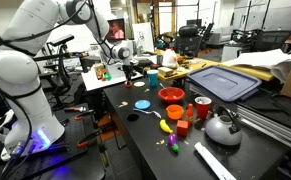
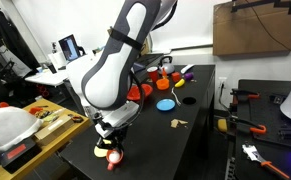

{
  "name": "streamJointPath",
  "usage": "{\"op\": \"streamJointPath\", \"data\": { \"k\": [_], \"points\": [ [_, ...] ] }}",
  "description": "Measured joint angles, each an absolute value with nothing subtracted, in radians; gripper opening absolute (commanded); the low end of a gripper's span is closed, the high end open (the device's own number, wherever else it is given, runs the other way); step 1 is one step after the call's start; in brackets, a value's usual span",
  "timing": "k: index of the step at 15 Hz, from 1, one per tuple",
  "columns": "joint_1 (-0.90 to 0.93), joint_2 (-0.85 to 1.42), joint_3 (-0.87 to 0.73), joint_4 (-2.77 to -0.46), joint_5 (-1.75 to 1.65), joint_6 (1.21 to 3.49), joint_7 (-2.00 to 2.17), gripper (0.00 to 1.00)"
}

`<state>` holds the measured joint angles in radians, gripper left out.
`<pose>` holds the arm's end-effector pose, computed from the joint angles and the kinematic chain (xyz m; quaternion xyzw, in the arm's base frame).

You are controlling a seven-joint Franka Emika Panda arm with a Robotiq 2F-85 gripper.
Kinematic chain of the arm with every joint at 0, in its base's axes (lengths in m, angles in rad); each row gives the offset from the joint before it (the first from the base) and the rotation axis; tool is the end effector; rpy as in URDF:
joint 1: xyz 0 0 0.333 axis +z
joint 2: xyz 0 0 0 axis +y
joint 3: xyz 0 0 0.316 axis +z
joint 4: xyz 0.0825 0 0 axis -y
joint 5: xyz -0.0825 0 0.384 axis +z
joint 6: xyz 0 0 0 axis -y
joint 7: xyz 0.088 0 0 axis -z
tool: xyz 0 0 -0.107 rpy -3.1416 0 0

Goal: Move the left red cup to the right

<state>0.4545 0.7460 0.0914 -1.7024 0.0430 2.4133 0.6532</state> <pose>0.5740 0.3428 0.1581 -0.9955 0.0813 0.0391 0.0280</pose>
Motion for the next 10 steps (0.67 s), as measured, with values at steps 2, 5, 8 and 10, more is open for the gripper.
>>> {"op": "streamJointPath", "data": {
  "k": [2, 5, 8, 10],
  "points": [
    [0.453, 0.735, 0.089, -1.717, 0.043, 2.415, 0.653, 0.01],
    [0.452, 0.708, 0.069, -1.758, 0.041, 2.415, 0.653, 0.01],
    [0.452, 0.674, 0.026, -1.813, 0.021, 2.415, 0.663, 0.01],
    [0.453, 0.652, -0.011, -1.85, -0.015, 2.415, 0.696, 0.01]
  ]
}}
